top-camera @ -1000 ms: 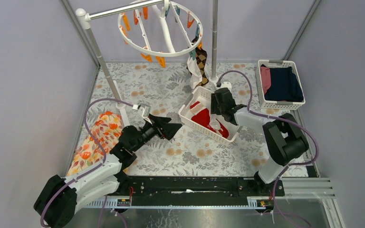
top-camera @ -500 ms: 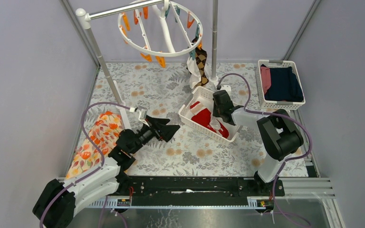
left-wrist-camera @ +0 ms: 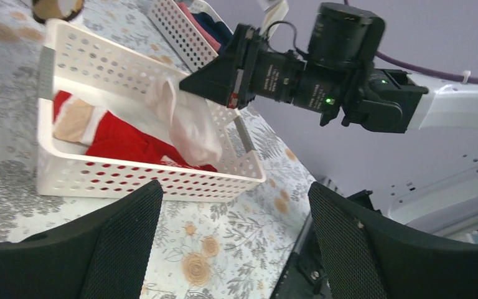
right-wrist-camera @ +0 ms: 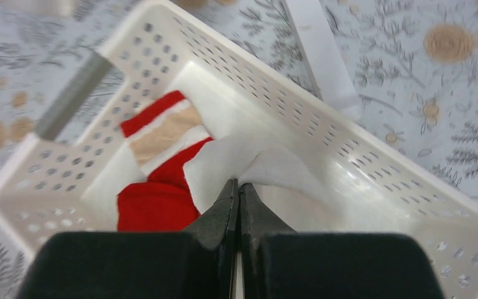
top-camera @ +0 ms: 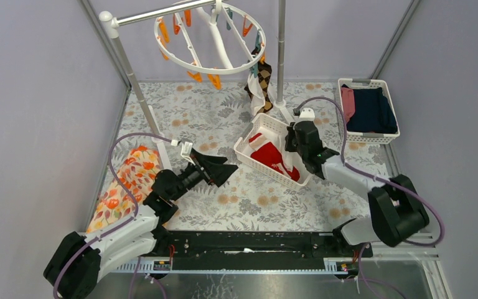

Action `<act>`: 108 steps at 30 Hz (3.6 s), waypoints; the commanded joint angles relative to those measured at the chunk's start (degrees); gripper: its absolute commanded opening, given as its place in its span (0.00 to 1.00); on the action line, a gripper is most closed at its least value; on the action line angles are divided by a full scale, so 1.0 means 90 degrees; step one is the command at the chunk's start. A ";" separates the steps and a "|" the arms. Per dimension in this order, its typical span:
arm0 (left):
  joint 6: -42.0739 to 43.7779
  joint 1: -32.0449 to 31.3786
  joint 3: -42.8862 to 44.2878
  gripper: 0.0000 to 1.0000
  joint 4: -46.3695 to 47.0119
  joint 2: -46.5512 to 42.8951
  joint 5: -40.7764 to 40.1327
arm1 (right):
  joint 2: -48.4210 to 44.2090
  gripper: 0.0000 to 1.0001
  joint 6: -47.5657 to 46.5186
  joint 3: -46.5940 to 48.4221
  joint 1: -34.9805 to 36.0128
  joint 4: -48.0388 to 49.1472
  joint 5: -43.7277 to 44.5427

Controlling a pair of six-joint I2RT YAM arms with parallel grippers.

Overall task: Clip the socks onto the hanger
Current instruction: Pick up the sock from the bin.

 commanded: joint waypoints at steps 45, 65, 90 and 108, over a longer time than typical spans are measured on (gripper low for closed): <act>-0.6125 -0.0007 0.0860 0.91 0.5320 0.4849 -0.0116 | -0.2863 0.00 -0.0793 -0.1575 0.0002 0.3172 -0.5747; -0.3737 0.0692 0.1315 0.00 0.4780 0.4499 0.1767 | -0.3701 0.55 -0.1372 -0.1705 0.0068 0.1976 -0.5718; 0.6094 -0.1626 0.4898 0.00 -0.7278 0.1489 -0.0136 | -0.3803 0.75 -0.0812 -0.1335 0.0075 0.1822 -0.5615; 0.8810 -0.3955 0.5682 0.00 -0.9378 0.1554 -0.1998 | -0.2714 0.70 0.0218 -0.1618 0.0169 0.3533 -0.6910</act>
